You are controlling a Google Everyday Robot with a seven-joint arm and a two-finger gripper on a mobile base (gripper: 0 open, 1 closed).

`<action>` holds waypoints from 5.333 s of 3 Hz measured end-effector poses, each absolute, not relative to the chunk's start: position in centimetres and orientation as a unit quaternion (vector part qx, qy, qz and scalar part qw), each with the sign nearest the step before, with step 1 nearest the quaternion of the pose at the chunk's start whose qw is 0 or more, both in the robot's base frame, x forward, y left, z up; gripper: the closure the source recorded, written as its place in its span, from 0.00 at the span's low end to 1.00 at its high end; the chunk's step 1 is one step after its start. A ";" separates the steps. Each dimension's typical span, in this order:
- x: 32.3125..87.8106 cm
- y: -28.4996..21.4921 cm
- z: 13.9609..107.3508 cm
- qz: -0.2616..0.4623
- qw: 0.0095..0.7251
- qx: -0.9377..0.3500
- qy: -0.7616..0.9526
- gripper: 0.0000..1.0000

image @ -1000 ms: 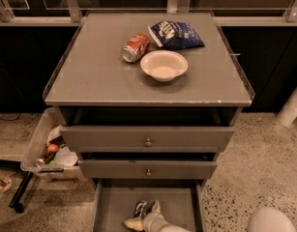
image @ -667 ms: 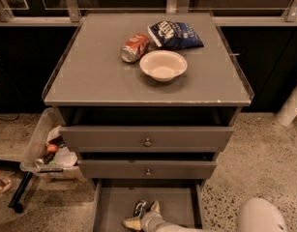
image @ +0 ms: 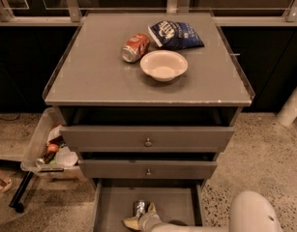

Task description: Pick redbull can from bottom drawer and place on counter

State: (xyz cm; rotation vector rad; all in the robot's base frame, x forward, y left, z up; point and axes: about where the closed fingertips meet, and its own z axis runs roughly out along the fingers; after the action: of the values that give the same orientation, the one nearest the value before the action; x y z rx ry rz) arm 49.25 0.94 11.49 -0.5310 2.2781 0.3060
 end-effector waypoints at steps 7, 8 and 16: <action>48.1 -0.8 13.9 0.139 0.369 -0.245 0.886 1.00; 42.7 -8.6 17.5 0.149 0.327 -0.298 0.885 1.00; 42.6 -21.1 55.7 0.045 0.280 -0.655 0.701 1.00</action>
Offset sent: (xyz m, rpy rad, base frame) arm 0.0000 0.0000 0.0000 0.0000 0.0000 0.0000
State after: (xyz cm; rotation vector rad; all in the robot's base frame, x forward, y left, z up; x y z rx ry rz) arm 42.61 -21.10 55.68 -1.7559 1.8795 0.1202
